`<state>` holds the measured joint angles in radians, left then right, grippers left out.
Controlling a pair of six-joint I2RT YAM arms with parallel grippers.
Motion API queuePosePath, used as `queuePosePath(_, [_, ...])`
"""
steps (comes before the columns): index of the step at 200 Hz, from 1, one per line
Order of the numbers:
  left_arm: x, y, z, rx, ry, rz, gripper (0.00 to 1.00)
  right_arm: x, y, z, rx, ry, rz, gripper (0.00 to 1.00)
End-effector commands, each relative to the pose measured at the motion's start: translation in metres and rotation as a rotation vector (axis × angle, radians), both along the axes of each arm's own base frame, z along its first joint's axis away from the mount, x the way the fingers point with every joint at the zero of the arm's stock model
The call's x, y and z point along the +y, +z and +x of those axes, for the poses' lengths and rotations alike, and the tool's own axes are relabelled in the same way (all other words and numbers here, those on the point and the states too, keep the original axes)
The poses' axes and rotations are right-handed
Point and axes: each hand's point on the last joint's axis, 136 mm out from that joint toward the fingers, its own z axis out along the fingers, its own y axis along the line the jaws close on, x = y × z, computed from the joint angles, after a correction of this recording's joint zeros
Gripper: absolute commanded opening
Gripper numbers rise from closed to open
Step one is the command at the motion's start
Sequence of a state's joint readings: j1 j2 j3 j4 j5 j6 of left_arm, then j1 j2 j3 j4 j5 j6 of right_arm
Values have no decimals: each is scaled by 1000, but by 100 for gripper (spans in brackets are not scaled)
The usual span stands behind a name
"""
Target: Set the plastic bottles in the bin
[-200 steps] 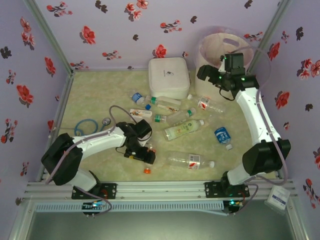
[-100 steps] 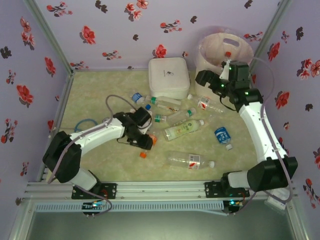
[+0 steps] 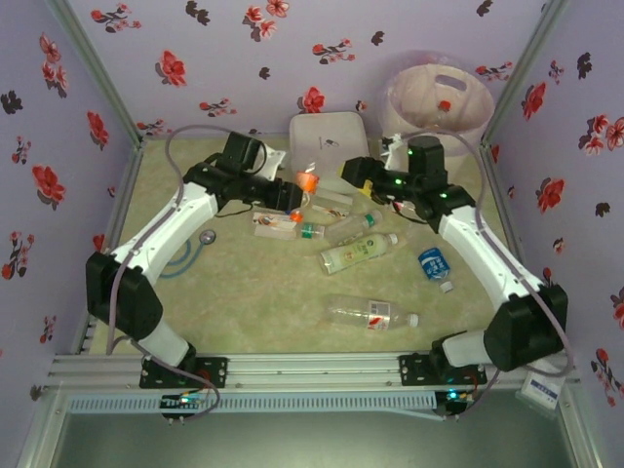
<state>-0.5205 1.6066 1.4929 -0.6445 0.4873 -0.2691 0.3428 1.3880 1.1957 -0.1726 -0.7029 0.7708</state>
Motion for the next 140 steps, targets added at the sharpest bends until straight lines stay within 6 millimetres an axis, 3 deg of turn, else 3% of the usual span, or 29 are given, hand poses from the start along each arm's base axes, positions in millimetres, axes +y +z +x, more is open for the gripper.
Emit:
queuePosePath(1, [-23, 16, -3, -22, -111, -109, 48, 24, 18, 16, -57, 40, 110, 77])
queuePosePath(28, [-25, 12, -7, -17, -140, -120, 48, 36, 2, 34, -24, 48, 107, 78])
queuePosePath(51, [-25, 7, -11, -23, -154, -115, 49, 40, -7, 49, -15, 37, 101, 90])
queuePosePath(72, [-28, 1, -13, -17, -169, -112, 49, 44, -11, 57, -13, 42, 95, 91])
queuePosePath(85, [-29, -1, -12, -12, -166, -114, 49, 47, -12, 60, 2, 49, 108, 86])
queuePosePath(110, [-31, -3, -6, -10, -149, -125, 50, 47, -14, 59, 14, 42, 120, 66])
queuePosePath(140, [-32, -1, 1, -12, -128, -137, 51, 40, -9, 58, -2, 21, 81, 53])
